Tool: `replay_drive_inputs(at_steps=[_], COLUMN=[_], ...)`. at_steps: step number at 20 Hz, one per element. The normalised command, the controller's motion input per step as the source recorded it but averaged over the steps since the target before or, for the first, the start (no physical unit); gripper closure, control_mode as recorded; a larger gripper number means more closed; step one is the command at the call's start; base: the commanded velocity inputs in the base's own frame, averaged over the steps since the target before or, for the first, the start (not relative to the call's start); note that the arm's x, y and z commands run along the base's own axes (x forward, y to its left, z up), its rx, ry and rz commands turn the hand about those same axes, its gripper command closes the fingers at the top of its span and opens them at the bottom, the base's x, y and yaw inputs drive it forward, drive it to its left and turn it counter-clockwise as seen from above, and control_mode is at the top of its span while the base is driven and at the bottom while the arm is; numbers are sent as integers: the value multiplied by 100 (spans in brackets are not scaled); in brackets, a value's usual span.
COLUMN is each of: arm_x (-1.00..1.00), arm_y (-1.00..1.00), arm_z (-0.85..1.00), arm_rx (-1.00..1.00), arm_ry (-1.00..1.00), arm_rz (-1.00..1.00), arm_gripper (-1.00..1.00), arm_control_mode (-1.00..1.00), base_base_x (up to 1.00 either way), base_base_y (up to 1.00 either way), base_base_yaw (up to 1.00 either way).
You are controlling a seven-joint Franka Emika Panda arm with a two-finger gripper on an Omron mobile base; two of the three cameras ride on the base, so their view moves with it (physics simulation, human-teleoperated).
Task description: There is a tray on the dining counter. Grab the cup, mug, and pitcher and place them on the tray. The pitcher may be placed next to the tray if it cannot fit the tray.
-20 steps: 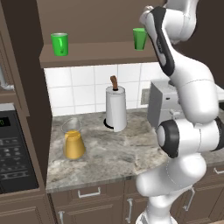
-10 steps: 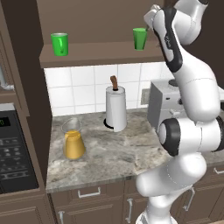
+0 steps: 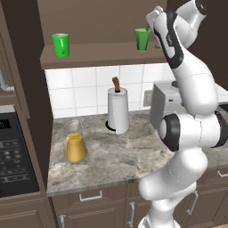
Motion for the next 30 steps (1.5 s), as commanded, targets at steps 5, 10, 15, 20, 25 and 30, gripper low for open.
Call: replay_drive_inputs(at_steps=[5,10,15,20,25,30], arm_x=[26,19,0,0,0,0], arm_y=[0,0,0,0,0,0], arm_z=[27,36,2,-2,-17,-33], arm_rx=[5,1,0,0,0,0], arm_ry=[2,7,9,7,0,0], arm_rz=[-1,0,0,0,0,0], arm_gripper=[-100,-100,-100,-100,-100,-100], arm_control_mode=[-100,-100,-100,-100,-100,-100], base_base_x=[0,0,0,0,0,0], base_base_y=[0,0,0,0,0,0], base_base_yaw=[0,0,0,0,0,0])
